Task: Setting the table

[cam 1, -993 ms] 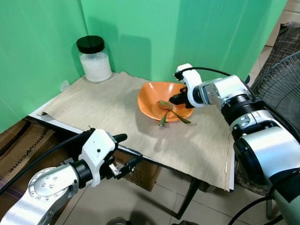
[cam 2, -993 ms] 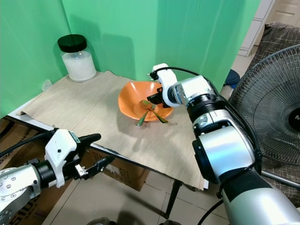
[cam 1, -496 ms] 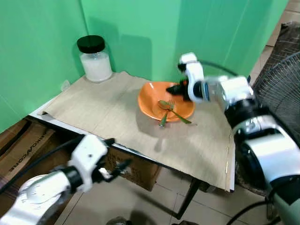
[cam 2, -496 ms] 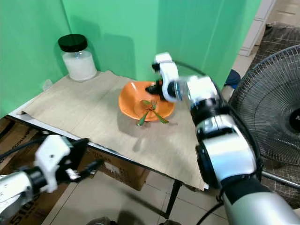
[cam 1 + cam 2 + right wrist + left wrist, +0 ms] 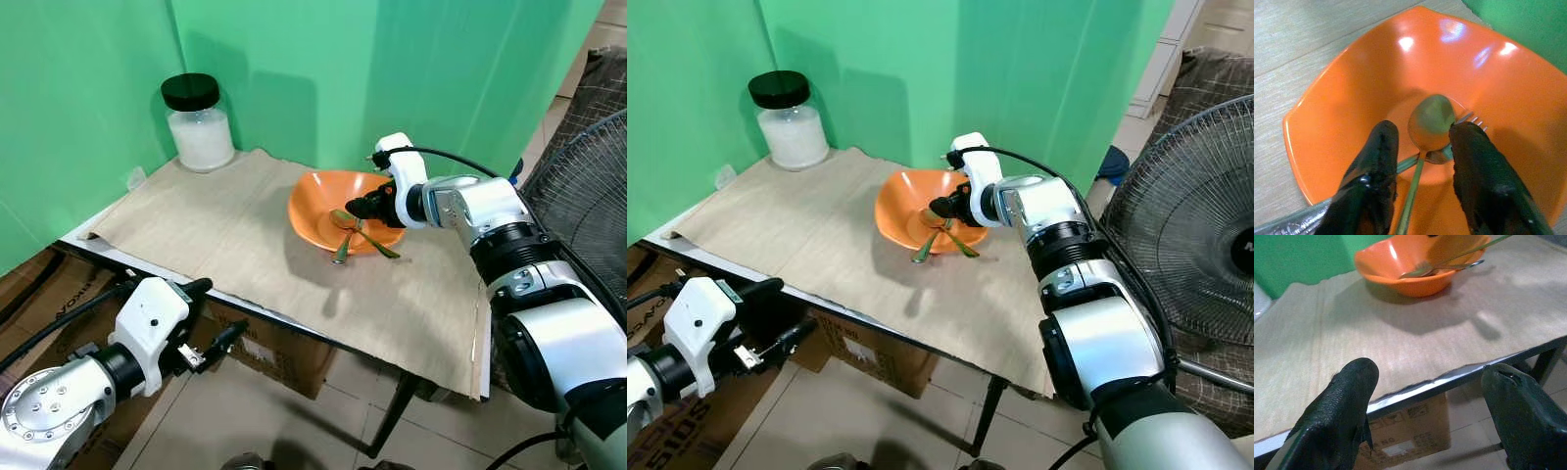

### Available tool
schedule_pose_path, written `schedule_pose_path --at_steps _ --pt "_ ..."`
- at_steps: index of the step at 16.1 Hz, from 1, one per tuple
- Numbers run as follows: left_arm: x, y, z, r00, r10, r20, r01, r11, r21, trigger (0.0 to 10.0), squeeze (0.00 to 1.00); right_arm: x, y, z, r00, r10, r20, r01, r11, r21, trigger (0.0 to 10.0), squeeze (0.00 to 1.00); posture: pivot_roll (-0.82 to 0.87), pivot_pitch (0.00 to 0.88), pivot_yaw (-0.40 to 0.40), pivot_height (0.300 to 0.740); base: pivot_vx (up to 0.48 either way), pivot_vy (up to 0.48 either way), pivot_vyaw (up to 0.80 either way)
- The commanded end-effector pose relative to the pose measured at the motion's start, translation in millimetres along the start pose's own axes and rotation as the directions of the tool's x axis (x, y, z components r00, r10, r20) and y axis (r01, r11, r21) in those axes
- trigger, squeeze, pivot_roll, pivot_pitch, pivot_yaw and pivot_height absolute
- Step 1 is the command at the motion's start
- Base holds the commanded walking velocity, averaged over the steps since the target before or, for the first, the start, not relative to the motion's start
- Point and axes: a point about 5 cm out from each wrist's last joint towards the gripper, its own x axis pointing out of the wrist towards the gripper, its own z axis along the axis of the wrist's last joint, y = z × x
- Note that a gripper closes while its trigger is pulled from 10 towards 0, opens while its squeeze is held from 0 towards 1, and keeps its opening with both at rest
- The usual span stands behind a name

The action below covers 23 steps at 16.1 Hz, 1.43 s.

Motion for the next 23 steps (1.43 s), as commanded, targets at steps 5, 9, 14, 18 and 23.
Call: schedule_pose_path --at_steps 5,9,14,18,23 --pt "1.2 -6.1 4 0.999 -0.036 0.024 0.036 0.999 -0.004 10.0 0.00 2.9 3.9 -2 0.996 0.008 -0.092 -0.014 0.998 -0.064 10.0 1.00 0.06 0.000 -0.021 0.740 0.000 0.000 0.00" --pt "3.7 -8.6 4 0.998 -0.051 0.032 0.051 0.999 -0.005 10.0 0.00 3.7 4.3 -11 0.984 0.008 -0.180 -0.020 0.998 -0.065 10.0 0.00 0.06 0.000 -0.019 0.740 0.000 0.000 0.00" --pt "6.1 -10.2 5 0.997 -0.064 0.036 0.064 0.998 -0.002 10.0 0.00 6.2 -0.3 -20 0.978 -0.032 -0.205 0.023 0.999 -0.045 0.0 0.00 0.06 0.000 -0.017 0.740 0.000 0.000 0.00" --pt "6.5 -10.6 5 0.997 -0.066 0.035 0.066 0.998 -0.001 10.0 0.00 8.0 -0.7 -25 0.976 -0.028 -0.218 0.023 0.999 -0.026 0.0 0.00 0.06 0.000 -0.020 0.740 0.000 0.000 0.00" --pt "5.8 -10.5 4 0.998 -0.064 0.030 0.064 0.998 0.006 10.0 0.00 9.5 -1.7 -28 0.975 -0.033 -0.222 0.029 0.999 -0.021 0.0 0.00 0.06 0.000 -0.022 0.740 0.000 0.000 0.00"
